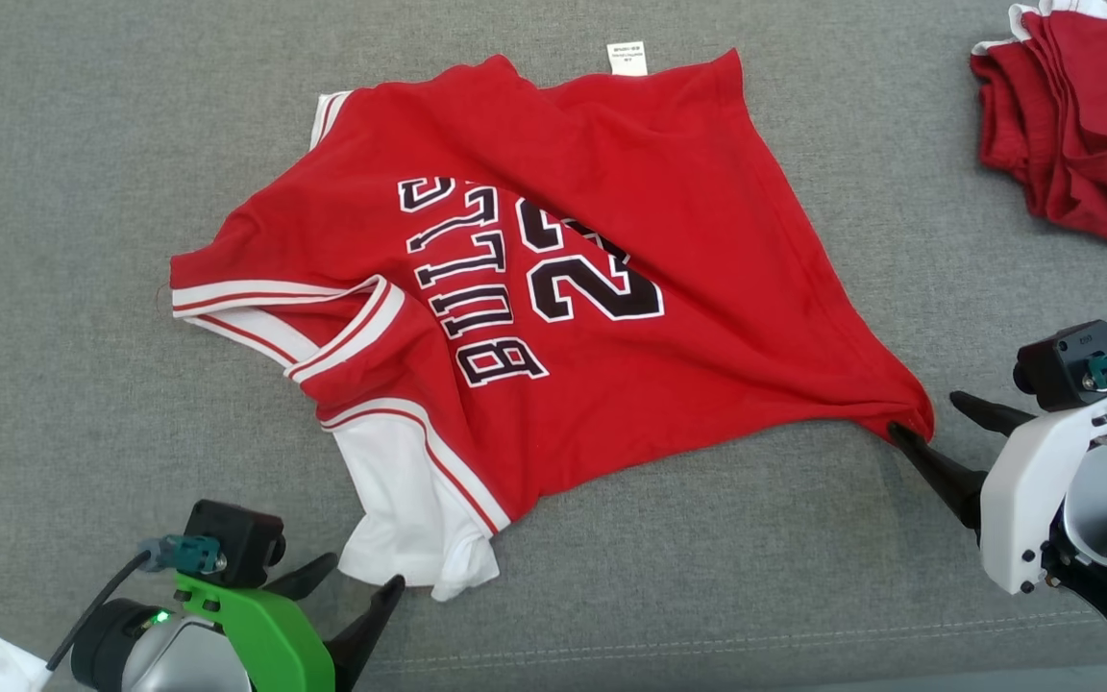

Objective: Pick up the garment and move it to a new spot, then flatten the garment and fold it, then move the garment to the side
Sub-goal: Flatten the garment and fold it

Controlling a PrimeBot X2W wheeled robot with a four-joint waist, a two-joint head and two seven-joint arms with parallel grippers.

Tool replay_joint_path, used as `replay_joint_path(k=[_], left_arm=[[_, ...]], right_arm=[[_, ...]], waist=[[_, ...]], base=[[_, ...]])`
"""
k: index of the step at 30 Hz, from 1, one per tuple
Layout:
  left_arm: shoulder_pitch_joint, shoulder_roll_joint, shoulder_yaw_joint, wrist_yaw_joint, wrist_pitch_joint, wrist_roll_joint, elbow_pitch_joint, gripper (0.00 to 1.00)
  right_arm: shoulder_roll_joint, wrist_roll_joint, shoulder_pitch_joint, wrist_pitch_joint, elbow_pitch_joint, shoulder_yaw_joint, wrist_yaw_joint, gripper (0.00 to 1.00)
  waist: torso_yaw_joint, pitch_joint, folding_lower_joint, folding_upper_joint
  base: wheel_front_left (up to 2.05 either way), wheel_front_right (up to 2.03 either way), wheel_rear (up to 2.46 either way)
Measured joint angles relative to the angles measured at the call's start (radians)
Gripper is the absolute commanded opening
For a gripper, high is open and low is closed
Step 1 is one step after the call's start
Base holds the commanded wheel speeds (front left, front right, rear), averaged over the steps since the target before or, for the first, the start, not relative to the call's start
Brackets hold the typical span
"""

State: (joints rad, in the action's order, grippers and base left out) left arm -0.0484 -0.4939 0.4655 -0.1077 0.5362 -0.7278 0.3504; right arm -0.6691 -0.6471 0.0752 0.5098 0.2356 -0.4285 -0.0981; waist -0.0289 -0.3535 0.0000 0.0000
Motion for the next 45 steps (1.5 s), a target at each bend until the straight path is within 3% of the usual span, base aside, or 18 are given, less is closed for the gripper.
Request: replay_joint_path(k=[2, 9, 10, 11, 13, 14, 18, 35, 37, 39, 41, 45], left_arm=[[0.011, 0.003, 0.001, -0.008, 0.010, 0.000, 0.003, 1.00], [0.029, 0.017, -0.004, -0.009, 0.028, 0.000, 0.008, 1.00], [0.029, 0.021, -0.006, -0.009, 0.036, 0.000, 0.008, 1.00], [0.029, 0.025, -0.007, -0.009, 0.036, 0.000, 0.006, 1.00], [0.030, 0.030, -0.013, -0.009, 0.041, 0.000, -0.007, 1.00], [0.030, 0.030, -0.016, -0.009, 0.045, 0.000, -0.015, 1.00], [0.030, 0.035, -0.034, -0.009, 0.045, 0.001, -0.036, 1.00], [0.049, 0.091, -0.040, -0.016, 0.058, 0.000, -0.102, 1.00], [0.055, 0.096, -0.039, -0.016, 0.058, 0.000, -0.107, 0.82], [0.056, 0.099, -0.039, -0.016, 0.058, 0.000, -0.111, 0.45], [0.061, 0.108, -0.040, -0.016, 0.053, 0.000, -0.116, 0.00], [0.070, 0.130, -0.037, -0.016, 0.053, -0.014, -0.131, 0.00]], right_arm=[[0.007, -0.009, 0.007, 0.007, -0.011, -0.002, 0.001, 1.00], [0.037, -0.031, 0.027, 0.029, -0.057, -0.019, 0.009, 0.70], [0.041, -0.032, 0.029, 0.029, -0.062, -0.021, 0.010, 0.47], [0.044, -0.032, 0.031, 0.029, -0.066, -0.022, 0.010, 0.47], [0.048, -0.032, 0.040, 0.029, -0.075, -0.025, 0.012, 0.35], [0.048, -0.032, 0.044, 0.030, -0.078, -0.026, 0.018, 0.22], [0.051, -0.032, 0.059, 0.030, -0.087, -0.030, 0.027, 0.03], [0.064, -0.032, 0.093, 0.030, -0.117, -0.036, 0.045, 0.00], [0.065, -0.032, 0.097, 0.030, -0.121, -0.036, 0.045, 0.00], [0.065, -0.032, 0.101, 0.029, -0.123, -0.037, 0.045, 0.00], [0.066, -0.032, 0.102, 0.029, -0.124, -0.037, 0.048, 0.00], [0.081, -0.039, 0.107, 0.018, -0.128, -0.040, 0.069, 0.00]], waist=[[0.000, -0.007, 0.0000, 0.0000], [-0.008, -0.019, 0.0000, 0.0000], [-0.009, -0.020, 0.0000, 0.0000], [-0.010, -0.021, 0.0000, 0.0000], [-0.012, -0.023, 0.0000, 0.0000], [-0.013, -0.024, 0.0000, 0.0000], [-0.015, -0.026, 0.0000, 0.0000], [-0.011, -0.040, 0.0000, 0.0000], [-0.011, -0.040, 0.0000, 0.0000], [-0.011, -0.040, 0.0000, 0.0000], [-0.011, -0.040, 0.0000, 0.0000], [-0.013, -0.035, 0.0000, 0.0000]], base=[[0.00, 0.00, 0.00], [0.00, 0.00, 0.00], [0.00, 0.00, 0.00], [0.00, 0.00, 0.00], [0.00, 0.00, 0.00], [0.00, 0.00, 0.00], [0.00, 0.00, 0.00], [0.00, 0.00, 0.00], [0.00, 0.00, 0.00], [0.00, 0.00, 0.00], [0.00, 0.00, 0.00], [0.00, 0.00, 0.00]])
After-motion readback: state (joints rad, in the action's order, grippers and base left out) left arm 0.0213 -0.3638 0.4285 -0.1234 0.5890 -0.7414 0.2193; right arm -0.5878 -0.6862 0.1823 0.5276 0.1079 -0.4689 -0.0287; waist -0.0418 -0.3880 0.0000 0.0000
